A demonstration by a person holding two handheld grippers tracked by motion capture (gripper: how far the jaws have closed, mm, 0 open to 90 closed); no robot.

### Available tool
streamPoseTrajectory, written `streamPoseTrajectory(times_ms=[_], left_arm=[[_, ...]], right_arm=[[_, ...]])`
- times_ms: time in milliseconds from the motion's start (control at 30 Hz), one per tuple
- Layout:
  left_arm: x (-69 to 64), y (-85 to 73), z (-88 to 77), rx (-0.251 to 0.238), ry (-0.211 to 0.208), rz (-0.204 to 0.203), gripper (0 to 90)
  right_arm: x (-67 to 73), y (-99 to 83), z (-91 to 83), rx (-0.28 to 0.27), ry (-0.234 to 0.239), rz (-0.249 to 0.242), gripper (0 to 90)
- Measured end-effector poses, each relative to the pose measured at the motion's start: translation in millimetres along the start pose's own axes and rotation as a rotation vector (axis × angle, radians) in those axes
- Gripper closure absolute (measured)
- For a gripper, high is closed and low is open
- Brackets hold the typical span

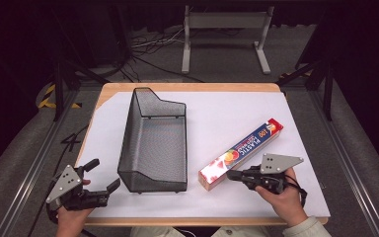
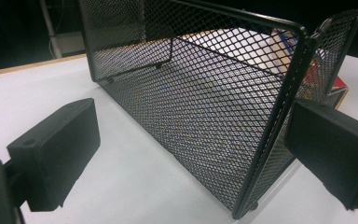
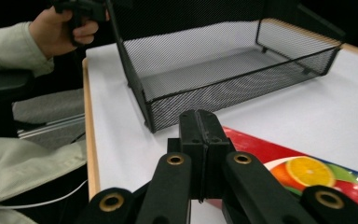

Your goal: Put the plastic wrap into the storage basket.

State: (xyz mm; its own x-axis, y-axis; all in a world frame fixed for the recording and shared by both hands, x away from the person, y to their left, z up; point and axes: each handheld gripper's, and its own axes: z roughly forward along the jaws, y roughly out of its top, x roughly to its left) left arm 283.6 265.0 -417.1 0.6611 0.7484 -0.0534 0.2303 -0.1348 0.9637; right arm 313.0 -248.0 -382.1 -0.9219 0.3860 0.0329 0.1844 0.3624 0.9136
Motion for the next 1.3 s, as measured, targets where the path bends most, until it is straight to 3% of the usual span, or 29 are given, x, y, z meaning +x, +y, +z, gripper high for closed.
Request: streamPoseTrajectory(times_ms=[533, 900, 1167, 1300], left_arm=[[1.1, 0.0, -0.9, -0.001, -0.009, -0.005, 4.1], [1.3, -0.6, -0.1, -0.001, -0.010, -0.012, 4.1], [1.1, -0.3, 0.2, 0.000, -0.010, -0.011, 4.1], [1.1, -0.1, 0.1, 0.000, -0.009, -0.009, 4.1]], right_arm=[[3.5, -16.8, 43.4, 0.222, 0.040, -0.011, 90.0], [2.6, -26.1, 57.6, 0.315, 0.045, -0.013, 90.0], [1.1, -26.0, 65.9, 0.369, 0.003, -0.005, 90.0], [-5.5, -21.9, 72.5, 0.392, -0.052, -0.001, 90.0]])
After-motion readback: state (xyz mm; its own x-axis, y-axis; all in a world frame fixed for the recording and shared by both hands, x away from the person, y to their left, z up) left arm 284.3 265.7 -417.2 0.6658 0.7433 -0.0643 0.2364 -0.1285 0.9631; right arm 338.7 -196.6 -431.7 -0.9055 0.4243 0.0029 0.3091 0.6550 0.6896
